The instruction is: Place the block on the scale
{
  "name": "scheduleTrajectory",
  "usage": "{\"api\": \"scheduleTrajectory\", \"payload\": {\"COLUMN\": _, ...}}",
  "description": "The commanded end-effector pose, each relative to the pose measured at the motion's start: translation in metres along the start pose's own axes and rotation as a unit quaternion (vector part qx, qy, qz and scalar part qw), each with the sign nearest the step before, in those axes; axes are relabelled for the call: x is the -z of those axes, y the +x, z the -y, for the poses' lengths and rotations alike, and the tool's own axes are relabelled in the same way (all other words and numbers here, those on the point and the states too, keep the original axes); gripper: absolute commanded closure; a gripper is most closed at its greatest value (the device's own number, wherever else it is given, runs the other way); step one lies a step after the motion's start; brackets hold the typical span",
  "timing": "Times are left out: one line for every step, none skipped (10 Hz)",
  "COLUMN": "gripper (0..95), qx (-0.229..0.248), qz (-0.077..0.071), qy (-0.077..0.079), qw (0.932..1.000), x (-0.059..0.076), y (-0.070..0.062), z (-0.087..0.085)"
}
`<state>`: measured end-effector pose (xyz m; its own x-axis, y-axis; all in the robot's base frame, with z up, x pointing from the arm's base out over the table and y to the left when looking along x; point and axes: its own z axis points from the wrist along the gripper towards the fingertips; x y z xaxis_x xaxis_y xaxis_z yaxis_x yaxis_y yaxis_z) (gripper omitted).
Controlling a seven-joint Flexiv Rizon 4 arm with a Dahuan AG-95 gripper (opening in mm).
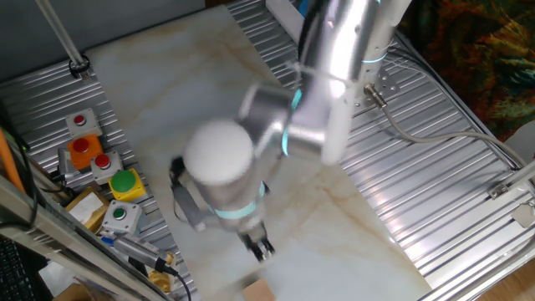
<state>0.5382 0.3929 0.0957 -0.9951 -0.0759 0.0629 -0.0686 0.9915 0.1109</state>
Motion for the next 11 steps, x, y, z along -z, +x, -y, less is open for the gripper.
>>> {"api": "scheduleTrajectory", "payload": {"gripper": 95.0, "qx": -0.034, "qz": 0.015, "qy": 0.011, "qw": 0.9992, "x": -0.035, "y": -0.009, "z": -0.087}}
{"api": "scheduleTrajectory", "payload": {"gripper": 95.0, "qx": -0.031, "qz": 0.016, "qy": 0.011, "qw": 0.9993, "x": -0.035, "y": -0.009, "z": -0.088}}
{"api": "scheduleTrajectory", "payload": {"gripper": 95.0, "qx": -0.028, "qz": 0.017, "qy": 0.01, "qw": 0.9994, "x": -0.035, "y": -0.009, "z": -0.088}}
{"api": "scheduleTrajectory", "payload": {"gripper": 95.0, "qx": -0.023, "qz": 0.021, "qy": 0.01, "qw": 0.9995, "x": -0.037, "y": -0.009, "z": -0.087}}
{"api": "scheduleTrajectory", "payload": {"gripper": 95.0, "qx": -0.011, "qz": 0.022, "qy": 0.009, "qw": 0.9997, "x": -0.037, "y": -0.009, "z": -0.087}}
{"api": "scheduleTrajectory", "payload": {"gripper": 95.0, "qx": -0.009, "qz": 0.021, "qy": 0.006, "qw": 0.9997, "x": -0.029, "y": -0.006, "z": -0.088}}
{"api": "scheduleTrajectory", "payload": {"gripper": 95.0, "qx": -0.005, "qz": 0.017, "qy": 0.007, "qw": 0.9998, "x": -0.019, "y": -0.004, "z": -0.09}}
{"api": "scheduleTrajectory", "payload": {"gripper": 95.0, "qx": -0.005, "qz": 0.015, "qy": 0.008, "qw": 0.9998, "x": -0.008, "y": -0.001, "z": -0.092}}
{"api": "scheduleTrajectory", "payload": {"gripper": 95.0, "qx": -0.002, "qz": 0.015, "qy": 0.008, "qw": 0.9999, "x": -0.006, "y": 0.0, "z": -0.092}}
{"api": "scheduleTrajectory", "payload": {"gripper": 95.0, "qx": -0.001, "qz": 0.015, "qy": 0.009, "qw": 0.9998, "x": -0.007, "y": 0.0, "z": -0.092}}
{"api": "scheduleTrajectory", "payload": {"gripper": 95.0, "qx": -0.002, "qz": 0.016, "qy": 0.009, "qw": 0.9998, "x": -0.007, "y": 0.0, "z": -0.092}}
